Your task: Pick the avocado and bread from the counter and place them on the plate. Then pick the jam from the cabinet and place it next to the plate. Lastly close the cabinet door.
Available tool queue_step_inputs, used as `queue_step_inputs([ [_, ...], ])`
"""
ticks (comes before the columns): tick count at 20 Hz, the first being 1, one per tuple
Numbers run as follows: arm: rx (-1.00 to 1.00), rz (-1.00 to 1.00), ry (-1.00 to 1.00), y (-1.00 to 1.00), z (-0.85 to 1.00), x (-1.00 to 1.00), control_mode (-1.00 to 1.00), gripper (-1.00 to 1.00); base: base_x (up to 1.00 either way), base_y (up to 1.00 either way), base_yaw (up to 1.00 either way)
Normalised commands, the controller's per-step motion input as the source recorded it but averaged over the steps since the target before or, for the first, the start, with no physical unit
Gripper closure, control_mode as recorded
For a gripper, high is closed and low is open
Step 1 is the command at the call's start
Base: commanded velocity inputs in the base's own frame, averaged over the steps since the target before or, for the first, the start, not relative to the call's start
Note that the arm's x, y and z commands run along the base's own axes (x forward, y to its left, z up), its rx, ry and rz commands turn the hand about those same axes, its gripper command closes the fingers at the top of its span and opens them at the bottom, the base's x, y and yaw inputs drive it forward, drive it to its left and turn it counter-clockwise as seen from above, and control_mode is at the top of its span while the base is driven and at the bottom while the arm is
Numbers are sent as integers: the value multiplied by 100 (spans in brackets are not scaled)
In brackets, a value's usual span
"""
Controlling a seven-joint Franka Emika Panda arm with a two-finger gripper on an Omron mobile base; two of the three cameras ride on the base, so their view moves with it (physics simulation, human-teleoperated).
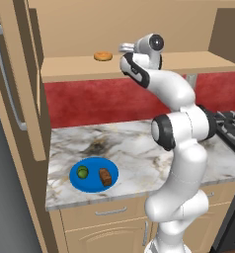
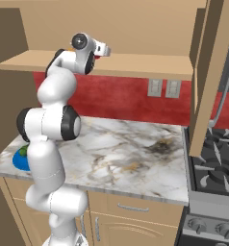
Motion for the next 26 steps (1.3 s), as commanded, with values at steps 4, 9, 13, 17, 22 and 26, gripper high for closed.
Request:
queue_step_inputs([
  [4, -2, 0, 0, 0, -6, 33, -100, -100, 0, 0, 0],
  [9, -2, 0, 0, 0, -6, 32, -100, -100, 0, 0, 0],
  [13, -1, 0, 0, 0, -8, 25, -100, -100, 0, 0, 0],
  [17, -4, 0, 0, 6, -28, 4, -100, 100, 0, 0, 0],
  [22, -7, 0, 0, 15, -43, -9, -100, 100, 0, 0, 0],
  [26, 0, 0, 0, 1, -4, 0, -100, 100, 0, 0, 0],
])
